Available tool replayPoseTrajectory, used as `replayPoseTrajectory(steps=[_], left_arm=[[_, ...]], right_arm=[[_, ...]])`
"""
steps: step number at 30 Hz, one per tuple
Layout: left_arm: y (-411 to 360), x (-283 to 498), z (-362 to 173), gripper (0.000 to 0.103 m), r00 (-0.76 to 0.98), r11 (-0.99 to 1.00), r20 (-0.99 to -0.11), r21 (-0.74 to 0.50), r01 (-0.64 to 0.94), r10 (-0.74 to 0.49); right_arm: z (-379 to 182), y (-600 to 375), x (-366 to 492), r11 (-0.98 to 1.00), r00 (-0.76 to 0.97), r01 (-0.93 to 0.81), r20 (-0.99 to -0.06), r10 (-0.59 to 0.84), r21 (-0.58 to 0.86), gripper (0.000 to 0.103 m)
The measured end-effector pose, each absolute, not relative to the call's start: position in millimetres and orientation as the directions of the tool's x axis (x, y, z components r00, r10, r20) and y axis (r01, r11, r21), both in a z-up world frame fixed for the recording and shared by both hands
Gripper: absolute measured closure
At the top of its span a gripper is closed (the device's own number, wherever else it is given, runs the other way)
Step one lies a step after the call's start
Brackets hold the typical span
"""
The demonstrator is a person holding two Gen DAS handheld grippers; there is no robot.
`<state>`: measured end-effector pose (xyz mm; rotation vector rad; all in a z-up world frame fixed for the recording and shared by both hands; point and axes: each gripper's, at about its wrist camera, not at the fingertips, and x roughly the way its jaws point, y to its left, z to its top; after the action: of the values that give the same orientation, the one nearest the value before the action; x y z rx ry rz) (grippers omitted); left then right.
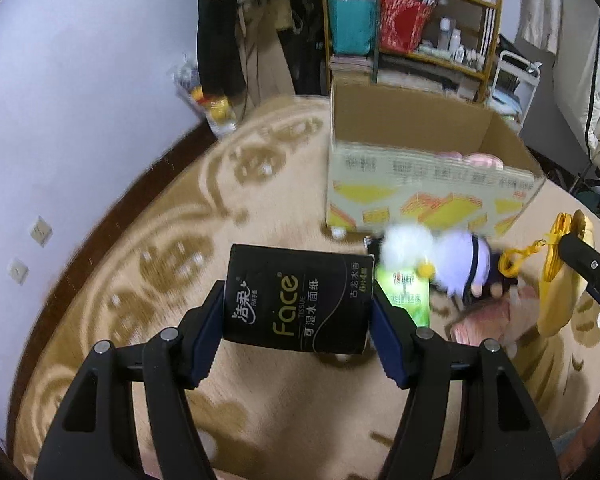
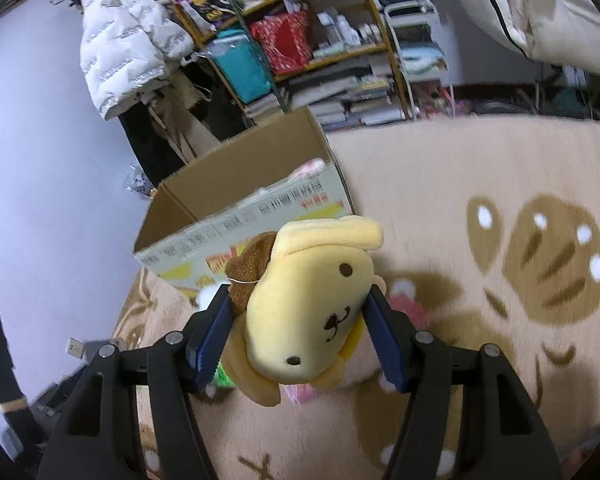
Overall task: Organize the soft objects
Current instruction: 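Lift the tissue pack and yellow dog and carry both over the box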
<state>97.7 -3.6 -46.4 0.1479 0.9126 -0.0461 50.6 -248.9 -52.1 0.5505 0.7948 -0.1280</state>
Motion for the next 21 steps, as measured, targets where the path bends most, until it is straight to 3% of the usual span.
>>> replayPoseTrajectory(steps=[13, 21], left_arm=[[-21, 157, 40, 0.037, 0.765, 0.972, -0.644, 0.185, 0.149, 0.005], [-52, 194, 54, 0.037, 0.804, 0.952, -0.595, 0.236, 0.197, -0.019]], right_arm=[[5, -257, 105, 0.903, 0.769, 0.194, -0.631, 0.103, 0.383, 0.034], [25, -253, 146, 0.947, 0.788, 0.12, -0.609, 0.093, 0.299, 0.034]])
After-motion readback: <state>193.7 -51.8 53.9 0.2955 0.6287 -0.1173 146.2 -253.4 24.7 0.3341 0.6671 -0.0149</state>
